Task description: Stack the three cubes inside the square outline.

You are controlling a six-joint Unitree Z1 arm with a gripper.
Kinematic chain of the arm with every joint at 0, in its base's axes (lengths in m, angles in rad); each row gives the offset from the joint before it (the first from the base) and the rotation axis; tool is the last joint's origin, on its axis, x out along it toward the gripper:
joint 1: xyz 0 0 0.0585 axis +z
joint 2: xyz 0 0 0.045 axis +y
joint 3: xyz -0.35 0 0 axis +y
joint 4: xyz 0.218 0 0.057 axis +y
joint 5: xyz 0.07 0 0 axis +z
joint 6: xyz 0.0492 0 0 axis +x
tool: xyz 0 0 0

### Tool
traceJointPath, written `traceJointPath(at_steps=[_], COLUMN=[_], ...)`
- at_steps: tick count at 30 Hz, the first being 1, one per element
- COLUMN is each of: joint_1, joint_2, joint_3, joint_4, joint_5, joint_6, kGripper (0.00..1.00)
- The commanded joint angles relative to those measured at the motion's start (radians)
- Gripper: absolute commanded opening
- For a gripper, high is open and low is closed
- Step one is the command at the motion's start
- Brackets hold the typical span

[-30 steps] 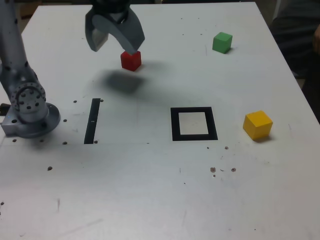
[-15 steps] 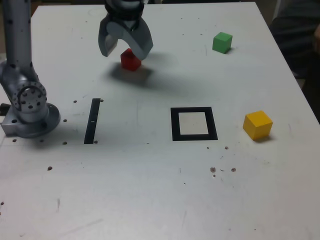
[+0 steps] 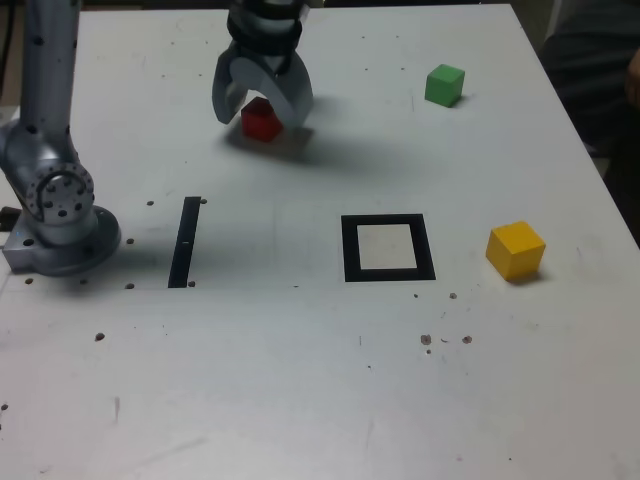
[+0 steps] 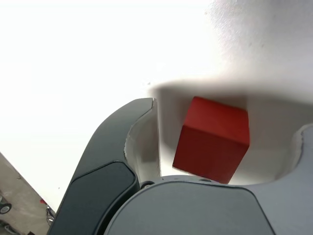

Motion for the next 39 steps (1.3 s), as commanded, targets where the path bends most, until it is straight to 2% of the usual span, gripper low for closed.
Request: traceJointPath(at_steps=[1,7,15,17,31,39], joint_1=[0.002,0.002,0.002,0.002,0.002,-0.001], joint_2=[0.011,0.027,0.024,0.023,0.014,-0.026], joint_3=[-0.004,-0.008,-0.007,-0.005,-0.001,0.005], joint_4=[-0.005,-0.015,-0.027,-0.033,-0.037,-0.034], joint_5=[-0.002,-0.006,-0.007,-0.007,-0.012,-0.026], joint_6=[-0.001,-0.013,-0.021,-0.021,-0.020,-0.020], kGripper=[0.88,0.73,0.35,0.31,0.28,0.28])
